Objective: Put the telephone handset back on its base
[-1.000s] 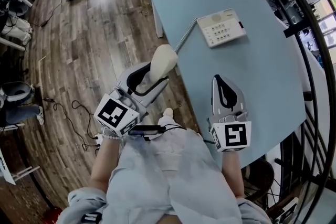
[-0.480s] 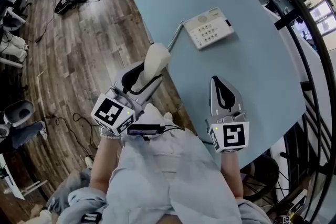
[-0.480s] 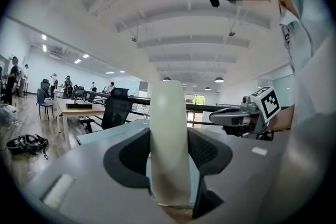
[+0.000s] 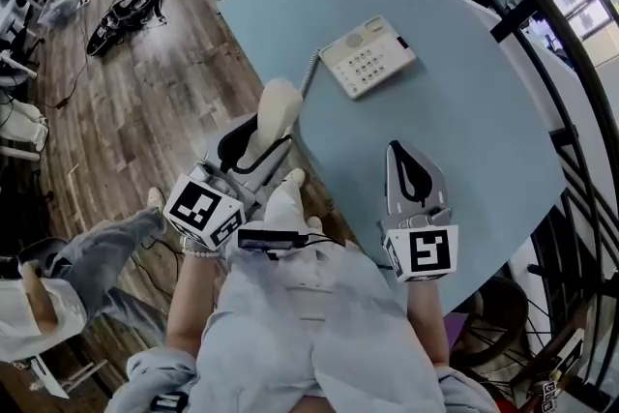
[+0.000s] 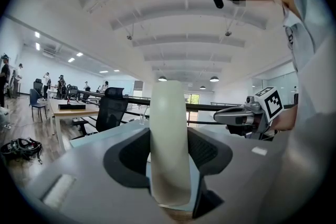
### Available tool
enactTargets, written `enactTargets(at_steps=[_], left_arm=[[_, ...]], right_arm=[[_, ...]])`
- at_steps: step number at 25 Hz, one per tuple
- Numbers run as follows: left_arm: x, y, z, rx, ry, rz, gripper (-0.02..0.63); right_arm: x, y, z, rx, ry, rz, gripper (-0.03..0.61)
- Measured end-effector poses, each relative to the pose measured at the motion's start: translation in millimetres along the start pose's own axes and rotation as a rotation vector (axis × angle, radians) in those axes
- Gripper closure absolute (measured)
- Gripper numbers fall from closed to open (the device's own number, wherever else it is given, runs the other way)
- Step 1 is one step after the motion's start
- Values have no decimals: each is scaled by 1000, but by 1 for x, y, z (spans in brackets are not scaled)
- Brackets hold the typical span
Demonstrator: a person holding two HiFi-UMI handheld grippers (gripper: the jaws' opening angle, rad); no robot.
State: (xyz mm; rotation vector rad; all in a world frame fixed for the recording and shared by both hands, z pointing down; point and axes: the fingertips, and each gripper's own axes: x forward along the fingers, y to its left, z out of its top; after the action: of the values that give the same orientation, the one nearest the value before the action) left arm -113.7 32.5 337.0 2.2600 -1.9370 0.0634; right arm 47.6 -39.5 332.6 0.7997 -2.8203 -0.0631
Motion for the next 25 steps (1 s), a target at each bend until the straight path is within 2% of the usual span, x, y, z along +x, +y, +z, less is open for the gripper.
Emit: enactTargets(at_steps=[13,25], left_arm=[[59,42,0,-8,52,-93,396],[117,64,-3,-7,105,-217,396]], right_arm=[[44,-23,-3,23,54,-85,574],[76,-52,-12,54,100,-193,574]])
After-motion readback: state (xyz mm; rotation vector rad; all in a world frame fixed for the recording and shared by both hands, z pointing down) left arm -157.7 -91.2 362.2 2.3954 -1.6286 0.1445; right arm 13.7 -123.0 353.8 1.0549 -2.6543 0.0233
